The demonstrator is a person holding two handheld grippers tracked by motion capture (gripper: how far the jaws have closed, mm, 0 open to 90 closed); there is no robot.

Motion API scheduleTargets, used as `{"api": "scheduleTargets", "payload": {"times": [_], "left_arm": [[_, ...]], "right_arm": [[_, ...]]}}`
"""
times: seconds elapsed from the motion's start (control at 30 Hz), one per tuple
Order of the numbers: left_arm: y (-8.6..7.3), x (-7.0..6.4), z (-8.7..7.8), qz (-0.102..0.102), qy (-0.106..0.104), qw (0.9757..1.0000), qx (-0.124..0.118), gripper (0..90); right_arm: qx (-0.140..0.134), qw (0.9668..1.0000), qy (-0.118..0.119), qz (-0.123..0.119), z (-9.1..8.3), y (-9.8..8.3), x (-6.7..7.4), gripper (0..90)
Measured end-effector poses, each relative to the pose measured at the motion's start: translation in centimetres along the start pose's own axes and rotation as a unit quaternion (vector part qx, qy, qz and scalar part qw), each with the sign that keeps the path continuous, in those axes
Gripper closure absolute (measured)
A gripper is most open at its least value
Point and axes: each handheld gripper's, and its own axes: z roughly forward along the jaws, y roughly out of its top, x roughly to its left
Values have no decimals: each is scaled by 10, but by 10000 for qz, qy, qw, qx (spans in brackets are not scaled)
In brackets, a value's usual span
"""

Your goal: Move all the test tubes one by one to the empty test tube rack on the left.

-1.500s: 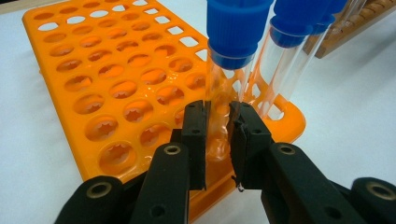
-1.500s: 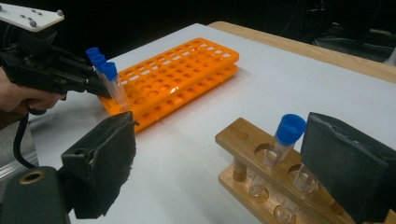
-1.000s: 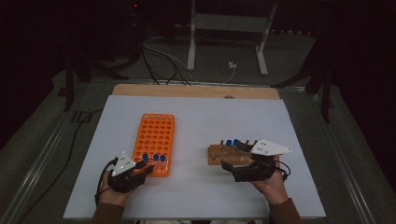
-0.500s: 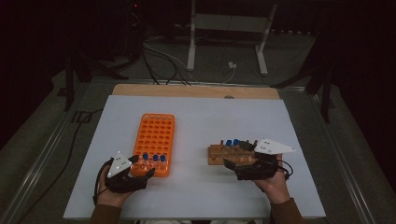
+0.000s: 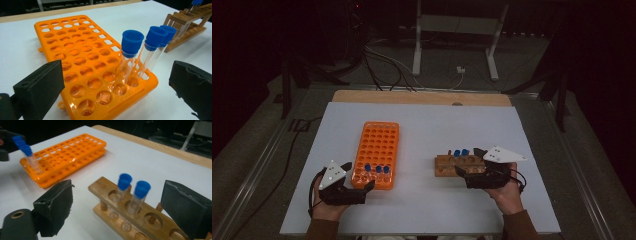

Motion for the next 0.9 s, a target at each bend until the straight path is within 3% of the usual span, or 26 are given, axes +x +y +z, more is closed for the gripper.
{"api": "scheduleTargets", "payload": {"times": [0.3,0.37,0.47,0.7,0.9], "left_arm": [[1,4,-2,-86,-132,9999,33,28],[1,5,-2,-105,-240,9997,11,66],[1,4,-2,-121,-110,9999,-4,23],[0,6,-3,-173,-71,9998,-68,13],[0,5,-2,-175,-66,9998,-58,13]], "right_arm": [[227,9996,-166,75,12,-3,-12,196],[299,9993,-206,78,15,-4,-14,241],[406,9988,-266,97,19,-6,-17,321],[393,9988,-288,68,24,-12,-20,568],[428,9988,-217,122,29,-14,-23,649]]}}
